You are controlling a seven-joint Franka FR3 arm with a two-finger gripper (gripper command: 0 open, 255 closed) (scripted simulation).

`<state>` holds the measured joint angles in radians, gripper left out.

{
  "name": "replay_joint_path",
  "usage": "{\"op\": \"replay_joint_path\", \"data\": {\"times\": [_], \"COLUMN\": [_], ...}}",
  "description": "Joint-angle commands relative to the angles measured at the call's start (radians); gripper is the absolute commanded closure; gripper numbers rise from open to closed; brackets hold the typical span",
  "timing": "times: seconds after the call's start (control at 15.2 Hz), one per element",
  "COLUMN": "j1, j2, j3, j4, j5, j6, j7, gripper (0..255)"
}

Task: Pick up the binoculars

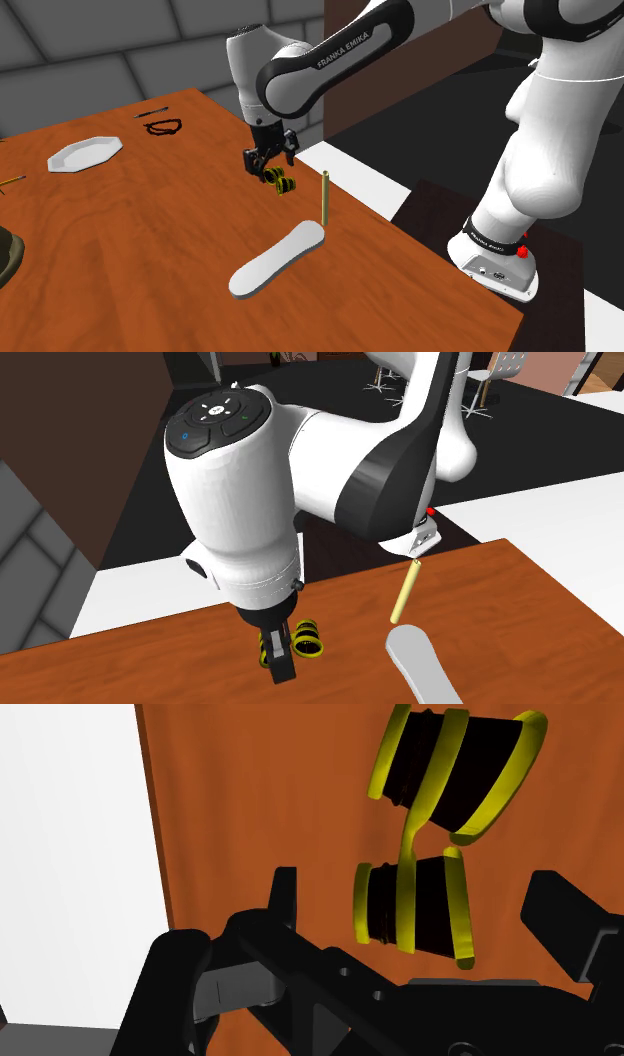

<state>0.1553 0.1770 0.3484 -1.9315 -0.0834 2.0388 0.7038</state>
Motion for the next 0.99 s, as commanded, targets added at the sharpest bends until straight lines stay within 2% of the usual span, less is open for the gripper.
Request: {"op": "replay_joint_path", "data": {"times": [0.0, 0.59, 0.92], "j1": [0.0, 0.0, -0.002], "j2": [0.001, 0.003, -0.022], "j3": [0.0, 0.0, 0.002], "j4": [-0.002, -0.001, 0.038], "j5": [-0.001, -0.001, 0.01], "j6": [0.004, 0.004, -0.057], "j7": [0.0, 0.001, -0.007], "gripper": [255, 255, 255]}}
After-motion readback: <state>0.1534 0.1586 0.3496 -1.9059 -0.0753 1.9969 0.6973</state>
